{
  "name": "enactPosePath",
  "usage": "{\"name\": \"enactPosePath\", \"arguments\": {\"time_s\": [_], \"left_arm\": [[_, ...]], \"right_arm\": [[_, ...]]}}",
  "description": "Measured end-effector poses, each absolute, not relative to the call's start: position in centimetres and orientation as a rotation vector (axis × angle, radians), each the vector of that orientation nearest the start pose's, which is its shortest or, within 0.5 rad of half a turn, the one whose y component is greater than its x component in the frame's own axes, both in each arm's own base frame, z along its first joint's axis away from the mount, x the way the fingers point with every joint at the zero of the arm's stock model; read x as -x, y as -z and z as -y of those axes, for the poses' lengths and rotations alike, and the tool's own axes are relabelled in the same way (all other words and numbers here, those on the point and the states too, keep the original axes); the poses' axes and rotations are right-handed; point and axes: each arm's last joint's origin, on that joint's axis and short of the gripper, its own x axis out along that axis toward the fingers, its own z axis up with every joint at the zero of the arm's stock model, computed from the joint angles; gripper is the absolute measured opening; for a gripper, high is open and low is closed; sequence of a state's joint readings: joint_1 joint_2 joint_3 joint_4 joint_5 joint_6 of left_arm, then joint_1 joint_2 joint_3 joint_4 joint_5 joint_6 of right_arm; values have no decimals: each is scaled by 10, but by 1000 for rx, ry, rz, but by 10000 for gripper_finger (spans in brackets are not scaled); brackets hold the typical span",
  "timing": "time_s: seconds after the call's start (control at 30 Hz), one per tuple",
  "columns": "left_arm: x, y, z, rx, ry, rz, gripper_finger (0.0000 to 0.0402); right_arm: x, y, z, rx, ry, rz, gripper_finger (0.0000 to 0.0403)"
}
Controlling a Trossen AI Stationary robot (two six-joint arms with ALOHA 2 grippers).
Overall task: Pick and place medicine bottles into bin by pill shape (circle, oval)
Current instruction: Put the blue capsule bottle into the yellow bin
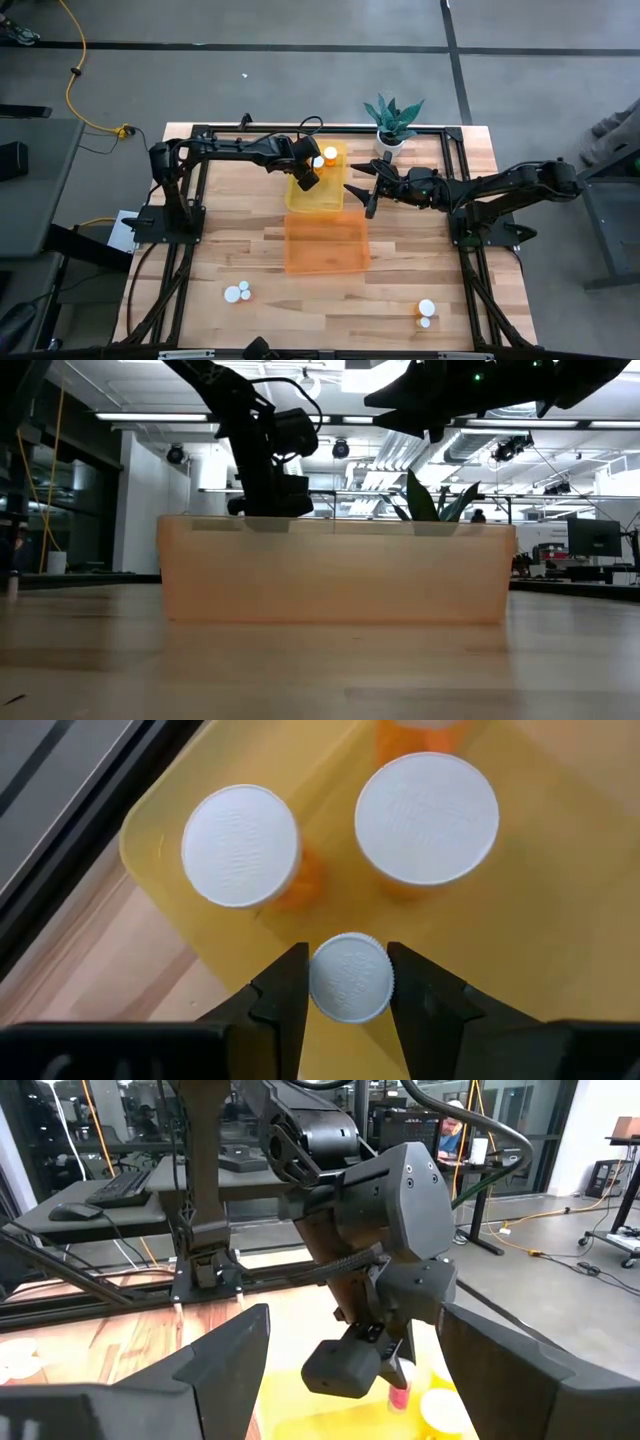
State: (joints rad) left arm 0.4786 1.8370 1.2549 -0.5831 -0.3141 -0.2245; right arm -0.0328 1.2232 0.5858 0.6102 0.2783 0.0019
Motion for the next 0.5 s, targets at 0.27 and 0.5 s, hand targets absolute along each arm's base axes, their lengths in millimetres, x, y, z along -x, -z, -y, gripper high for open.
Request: {"name": "enactPosePath", "arguments": {"time_s": [0.27, 0.5], "left_arm": [[-320, -186, -176, 293, -820, -1106, 126], [-320, -186, -176, 294, -819, -1104, 170]], "right_arm": [[-258, -252, 16, 1, 311, -27, 279], [-258, -252, 16, 1, 311, -27, 279]]}}
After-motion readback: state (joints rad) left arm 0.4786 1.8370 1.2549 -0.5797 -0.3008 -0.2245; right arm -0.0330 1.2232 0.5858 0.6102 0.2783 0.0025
